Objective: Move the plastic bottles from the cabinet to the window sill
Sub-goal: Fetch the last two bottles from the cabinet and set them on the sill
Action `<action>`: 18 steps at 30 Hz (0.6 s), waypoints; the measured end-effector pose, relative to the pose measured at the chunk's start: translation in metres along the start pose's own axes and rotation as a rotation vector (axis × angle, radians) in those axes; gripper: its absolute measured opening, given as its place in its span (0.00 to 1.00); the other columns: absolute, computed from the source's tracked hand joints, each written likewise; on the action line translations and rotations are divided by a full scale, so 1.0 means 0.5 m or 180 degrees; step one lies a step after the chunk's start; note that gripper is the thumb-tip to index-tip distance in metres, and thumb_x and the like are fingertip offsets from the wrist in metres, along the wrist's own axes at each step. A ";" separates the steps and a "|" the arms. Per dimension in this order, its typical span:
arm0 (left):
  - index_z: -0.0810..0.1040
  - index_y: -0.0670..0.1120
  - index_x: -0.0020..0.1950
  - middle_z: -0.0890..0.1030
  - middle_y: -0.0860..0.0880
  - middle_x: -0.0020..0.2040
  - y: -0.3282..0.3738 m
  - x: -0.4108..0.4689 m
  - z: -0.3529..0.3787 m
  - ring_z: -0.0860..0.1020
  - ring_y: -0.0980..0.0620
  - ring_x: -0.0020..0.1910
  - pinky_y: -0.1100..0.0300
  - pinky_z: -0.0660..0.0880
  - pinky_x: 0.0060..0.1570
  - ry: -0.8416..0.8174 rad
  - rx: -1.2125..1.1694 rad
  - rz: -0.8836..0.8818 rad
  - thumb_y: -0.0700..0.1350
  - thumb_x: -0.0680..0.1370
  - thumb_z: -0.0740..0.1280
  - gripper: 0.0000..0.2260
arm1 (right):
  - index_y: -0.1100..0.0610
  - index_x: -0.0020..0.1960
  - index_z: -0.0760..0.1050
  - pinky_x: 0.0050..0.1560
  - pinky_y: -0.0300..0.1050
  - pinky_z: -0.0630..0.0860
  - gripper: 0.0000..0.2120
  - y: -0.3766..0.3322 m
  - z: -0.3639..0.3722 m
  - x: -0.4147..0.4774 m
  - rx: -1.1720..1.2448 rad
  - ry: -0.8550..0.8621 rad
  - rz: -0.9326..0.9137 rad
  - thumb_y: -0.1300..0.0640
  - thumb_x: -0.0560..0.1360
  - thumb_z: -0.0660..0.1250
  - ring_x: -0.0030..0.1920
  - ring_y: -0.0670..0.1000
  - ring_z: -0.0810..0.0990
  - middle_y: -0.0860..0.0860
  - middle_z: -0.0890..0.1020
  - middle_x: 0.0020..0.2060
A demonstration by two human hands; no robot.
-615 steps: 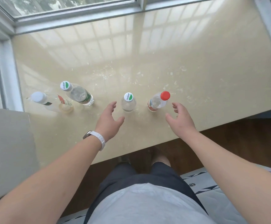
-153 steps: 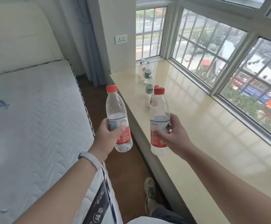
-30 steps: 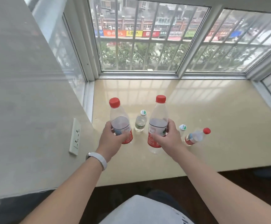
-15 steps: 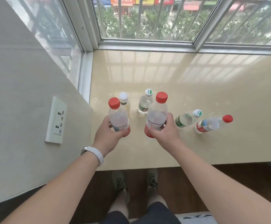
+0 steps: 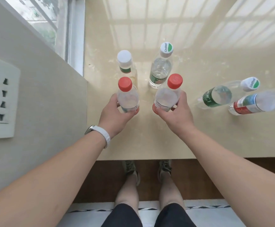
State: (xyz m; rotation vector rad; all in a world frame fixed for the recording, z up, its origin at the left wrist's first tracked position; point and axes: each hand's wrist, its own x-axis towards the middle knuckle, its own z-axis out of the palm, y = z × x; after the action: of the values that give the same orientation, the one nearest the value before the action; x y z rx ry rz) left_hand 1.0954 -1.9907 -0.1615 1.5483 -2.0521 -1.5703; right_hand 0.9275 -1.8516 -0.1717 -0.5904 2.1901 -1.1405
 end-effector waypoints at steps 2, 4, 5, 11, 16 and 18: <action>0.69 0.69 0.55 0.78 0.72 0.53 -0.004 0.010 0.007 0.74 0.74 0.55 0.72 0.69 0.46 0.0002 0.0021 0.0003 0.62 0.67 0.78 0.23 | 0.36 0.57 0.63 0.46 0.28 0.72 0.27 0.009 0.010 0.015 0.0026 -0.0026 -0.0002 0.44 0.68 0.78 0.53 0.34 0.76 0.36 0.77 0.53; 0.68 0.71 0.55 0.76 0.75 0.53 -0.006 0.018 0.015 0.73 0.75 0.56 0.71 0.69 0.48 -0.0001 0.0009 0.0014 0.61 0.68 0.78 0.23 | 0.37 0.57 0.62 0.43 0.26 0.72 0.27 0.015 0.018 0.027 0.0029 -0.0013 -0.0012 0.44 0.68 0.77 0.51 0.31 0.76 0.33 0.76 0.52; 0.68 0.71 0.56 0.75 0.76 0.54 -0.006 0.022 0.018 0.72 0.75 0.56 0.70 0.70 0.50 0.0019 0.0000 0.0033 0.60 0.68 0.78 0.24 | 0.36 0.57 0.62 0.42 0.26 0.72 0.27 0.016 0.022 0.032 0.0019 0.0011 -0.0027 0.43 0.68 0.77 0.50 0.31 0.76 0.32 0.76 0.52; 0.69 0.60 0.67 0.78 0.66 0.60 -0.017 0.034 0.031 0.75 0.68 0.60 0.63 0.73 0.59 0.0135 -0.0095 0.0112 0.58 0.69 0.78 0.30 | 0.32 0.57 0.59 0.47 0.37 0.75 0.29 0.020 0.036 0.042 -0.0086 0.0045 -0.0034 0.45 0.69 0.76 0.52 0.34 0.76 0.29 0.74 0.52; 0.69 0.59 0.68 0.78 0.65 0.59 -0.026 0.033 0.029 0.76 0.65 0.60 0.57 0.74 0.63 0.0117 -0.0009 0.0103 0.59 0.69 0.79 0.32 | 0.30 0.56 0.58 0.46 0.37 0.74 0.29 0.026 0.036 0.047 -0.0121 -0.0116 0.0074 0.46 0.69 0.76 0.51 0.30 0.74 0.32 0.73 0.52; 0.69 0.60 0.67 0.78 0.65 0.59 -0.028 0.032 0.029 0.75 0.65 0.60 0.58 0.73 0.62 0.0114 0.0021 0.0064 0.60 0.69 0.78 0.31 | 0.31 0.56 0.58 0.43 0.34 0.72 0.29 0.026 0.036 0.049 -0.0143 -0.0168 0.0085 0.45 0.69 0.75 0.50 0.29 0.74 0.32 0.74 0.52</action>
State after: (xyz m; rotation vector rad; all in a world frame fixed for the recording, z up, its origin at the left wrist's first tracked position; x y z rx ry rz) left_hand 1.0877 -1.9927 -0.1857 1.5414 -2.0497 -1.5194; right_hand 0.9205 -1.8704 -0.1983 -0.6019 2.1771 -1.0526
